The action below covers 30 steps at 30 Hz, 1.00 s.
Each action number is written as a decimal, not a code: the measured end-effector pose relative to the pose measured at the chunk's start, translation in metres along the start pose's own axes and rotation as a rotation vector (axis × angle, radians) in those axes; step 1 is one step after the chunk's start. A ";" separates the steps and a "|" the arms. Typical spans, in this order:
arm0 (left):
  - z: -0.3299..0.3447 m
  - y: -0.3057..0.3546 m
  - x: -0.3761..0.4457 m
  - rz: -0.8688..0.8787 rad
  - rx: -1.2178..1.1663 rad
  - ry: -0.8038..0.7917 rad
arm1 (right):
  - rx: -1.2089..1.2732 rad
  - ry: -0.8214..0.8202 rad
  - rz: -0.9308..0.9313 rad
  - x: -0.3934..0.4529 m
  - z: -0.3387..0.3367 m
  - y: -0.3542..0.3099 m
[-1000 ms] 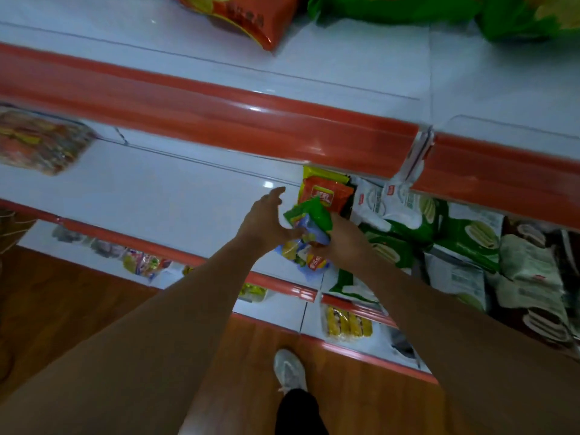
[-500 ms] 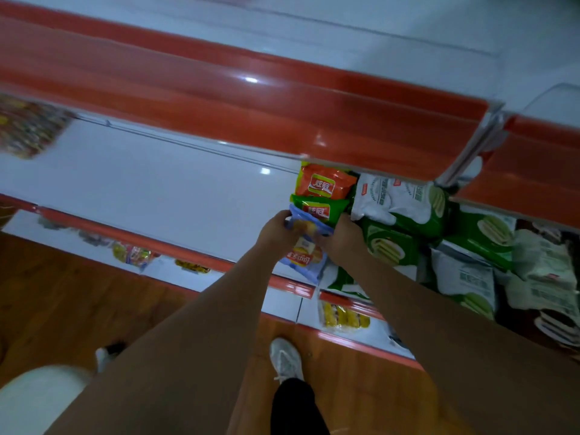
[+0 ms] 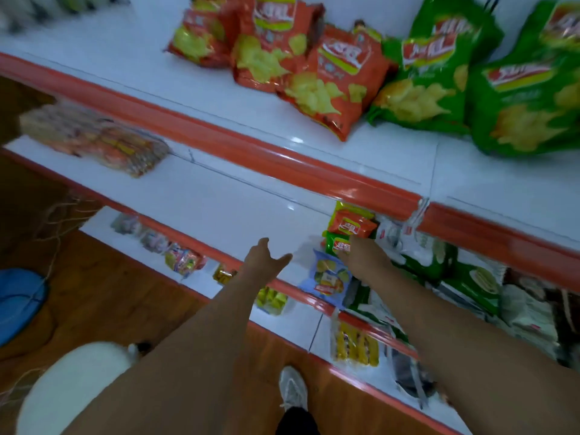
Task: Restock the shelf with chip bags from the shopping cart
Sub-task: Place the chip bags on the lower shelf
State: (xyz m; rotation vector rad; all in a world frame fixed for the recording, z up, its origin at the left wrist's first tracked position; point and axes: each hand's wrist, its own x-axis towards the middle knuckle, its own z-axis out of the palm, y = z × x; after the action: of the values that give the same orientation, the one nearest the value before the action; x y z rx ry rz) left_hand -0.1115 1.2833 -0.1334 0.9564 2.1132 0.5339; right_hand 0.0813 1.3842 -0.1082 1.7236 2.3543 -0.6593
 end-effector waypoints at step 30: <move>-0.105 -0.454 -0.874 -1.174 -0.579 0.950 | -0.570 -0.642 -1.983 -0.815 0.319 -0.505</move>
State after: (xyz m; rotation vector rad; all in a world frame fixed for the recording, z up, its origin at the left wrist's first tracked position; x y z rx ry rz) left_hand -0.0119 0.3159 0.0514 -1.0567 2.5499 0.9412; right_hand -0.1661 0.4157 0.0398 -1.2310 2.4254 -0.3705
